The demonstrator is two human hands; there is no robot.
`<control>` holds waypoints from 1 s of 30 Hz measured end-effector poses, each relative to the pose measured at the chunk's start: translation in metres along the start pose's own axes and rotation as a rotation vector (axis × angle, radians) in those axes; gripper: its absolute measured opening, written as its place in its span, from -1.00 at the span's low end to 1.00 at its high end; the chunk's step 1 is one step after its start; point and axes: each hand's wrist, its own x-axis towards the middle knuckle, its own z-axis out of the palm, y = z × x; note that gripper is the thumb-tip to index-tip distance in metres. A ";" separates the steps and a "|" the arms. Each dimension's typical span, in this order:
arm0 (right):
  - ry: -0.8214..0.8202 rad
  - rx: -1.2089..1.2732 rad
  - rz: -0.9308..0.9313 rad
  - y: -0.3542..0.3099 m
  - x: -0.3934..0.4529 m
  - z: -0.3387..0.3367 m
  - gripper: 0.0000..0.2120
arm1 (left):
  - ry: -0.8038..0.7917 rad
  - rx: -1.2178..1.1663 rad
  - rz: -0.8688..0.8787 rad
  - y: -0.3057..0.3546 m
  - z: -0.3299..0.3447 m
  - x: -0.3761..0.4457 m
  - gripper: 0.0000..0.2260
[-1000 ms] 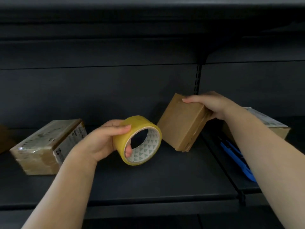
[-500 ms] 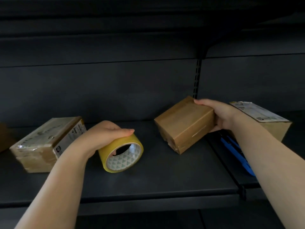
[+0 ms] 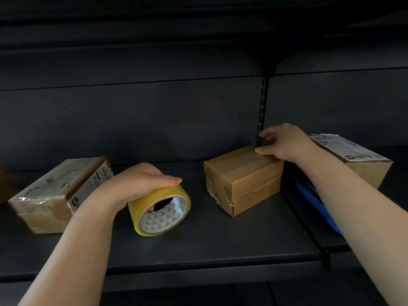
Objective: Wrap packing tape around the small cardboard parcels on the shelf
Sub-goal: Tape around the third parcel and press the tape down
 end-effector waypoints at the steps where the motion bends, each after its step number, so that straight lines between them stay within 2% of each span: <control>1: 0.062 -0.125 -0.105 -0.007 -0.003 0.004 -0.62 | -0.002 -0.001 0.007 -0.001 0.001 -0.001 -0.64; 3: 0.106 -0.296 -0.266 -0.017 -0.007 0.012 -0.75 | -0.007 -0.002 0.019 -0.003 0.001 -0.005 -0.63; 5: 0.036 -0.364 -0.283 -0.026 -0.014 0.011 -0.80 | -0.008 -0.013 0.022 -0.005 0.001 -0.008 -0.62; 6: -0.029 -0.357 -0.255 -0.032 -0.018 0.008 -0.68 | -0.001 -0.022 0.023 -0.007 0.001 -0.009 -0.62; 9: -0.258 -0.368 -0.166 -0.049 -0.036 0.008 -0.12 | 0.020 -0.048 0.025 -0.009 0.001 -0.012 -0.61; 11: -0.332 -0.430 -0.149 -0.053 -0.045 0.017 0.13 | 0.028 -0.056 0.031 -0.010 0.001 -0.015 -0.58; 13: -0.403 -0.414 -0.128 -0.053 -0.050 0.020 0.28 | 0.032 -0.075 0.032 -0.010 0.001 -0.019 -0.52; 15: -0.445 -0.377 -0.102 -0.052 -0.049 0.021 0.31 | 0.048 -0.092 0.027 -0.011 0.001 -0.021 -0.51; 17: -0.387 -0.470 -0.125 -0.049 -0.049 0.027 0.28 | 0.055 -0.107 0.015 -0.012 0.002 -0.022 -0.52; 19: -0.239 -0.572 -0.227 -0.044 -0.046 0.037 0.24 | 0.061 -0.142 0.002 -0.012 0.002 -0.022 -0.51; 22: -0.013 -0.568 -0.412 -0.034 -0.051 0.049 0.20 | 0.082 -0.163 -0.014 -0.014 0.003 -0.023 -0.51; 25: 0.104 -0.532 -0.462 -0.031 -0.051 0.054 0.15 | 0.053 -0.187 0.012 -0.012 0.003 -0.026 -0.43; 27: 0.178 -0.499 -0.439 -0.033 -0.042 0.054 0.08 | -0.036 -0.313 0.063 -0.012 0.003 -0.028 -0.38; 30: 0.276 -0.396 -0.382 -0.032 -0.027 0.050 -0.01 | -0.152 -0.664 0.200 -0.025 0.005 -0.020 -0.56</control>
